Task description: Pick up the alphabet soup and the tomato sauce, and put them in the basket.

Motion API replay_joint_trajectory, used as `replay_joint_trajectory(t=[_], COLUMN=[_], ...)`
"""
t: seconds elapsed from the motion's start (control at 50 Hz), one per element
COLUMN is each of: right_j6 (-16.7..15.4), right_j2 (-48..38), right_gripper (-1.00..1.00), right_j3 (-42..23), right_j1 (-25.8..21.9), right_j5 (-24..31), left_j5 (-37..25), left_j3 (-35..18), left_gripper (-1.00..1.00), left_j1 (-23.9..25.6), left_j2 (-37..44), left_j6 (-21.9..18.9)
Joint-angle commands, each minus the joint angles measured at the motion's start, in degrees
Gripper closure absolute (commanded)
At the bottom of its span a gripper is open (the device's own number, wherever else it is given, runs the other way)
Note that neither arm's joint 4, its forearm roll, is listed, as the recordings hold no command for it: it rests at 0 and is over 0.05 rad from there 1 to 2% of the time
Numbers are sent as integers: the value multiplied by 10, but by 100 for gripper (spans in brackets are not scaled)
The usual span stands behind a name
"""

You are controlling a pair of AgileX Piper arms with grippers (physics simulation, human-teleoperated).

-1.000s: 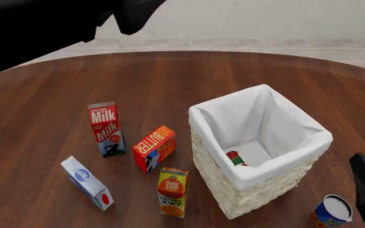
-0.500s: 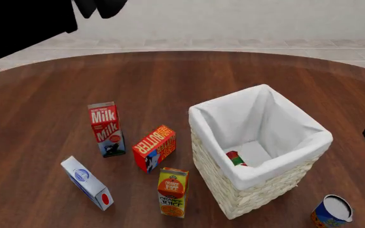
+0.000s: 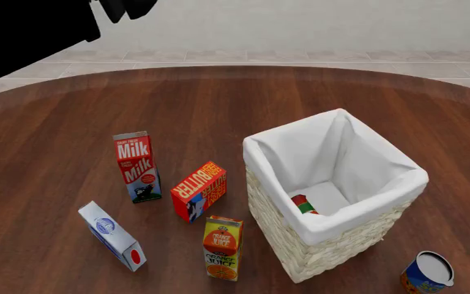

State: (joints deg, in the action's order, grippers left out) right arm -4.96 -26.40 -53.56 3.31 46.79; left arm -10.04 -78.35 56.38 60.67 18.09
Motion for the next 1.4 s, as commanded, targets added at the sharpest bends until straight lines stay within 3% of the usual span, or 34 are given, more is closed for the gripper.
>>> replay_joint_trajectory(t=[0.02,0.1,0.18,0.24,0.34,0.36,0.52,0.68,0.86,1.26,1.4], right_j6=[20,16,54,22,41,58,45,34,1,14,23], right_j2=[-38,-47,-62,-71,-55,-48,-38,-54,-69,-87,-123], right_gripper=[-100,-100,-100,-100,-100,-100,-100,-100,-100,-100,-100], right_j3=[-67,-71,-65,-59,-63,-63,-40,-31,-10,72,105], right_j1=[20,21,21,41,42,32,47,59,99,119,117], right_j5=[86,101,121,121,152,169,197,190,173,112,59], left_j5=[4,3,0,-1,-2,-2,-4,5,3,14,15], left_j3=[-1,-2,-5,-7,-11,-12,-15,1,0,14,14], left_gripper=[-100,-100,-100,-100,-100,-100,-100,-100,-100,-100,-100], left_j1=[5,7,6,4,2,2,7,8,4,3,5], left_j2=[-2,-3,-3,-2,0,0,2,2,4,2,5], left_j6=[2,2,1,1,0,0,-1,2,0,6,6])
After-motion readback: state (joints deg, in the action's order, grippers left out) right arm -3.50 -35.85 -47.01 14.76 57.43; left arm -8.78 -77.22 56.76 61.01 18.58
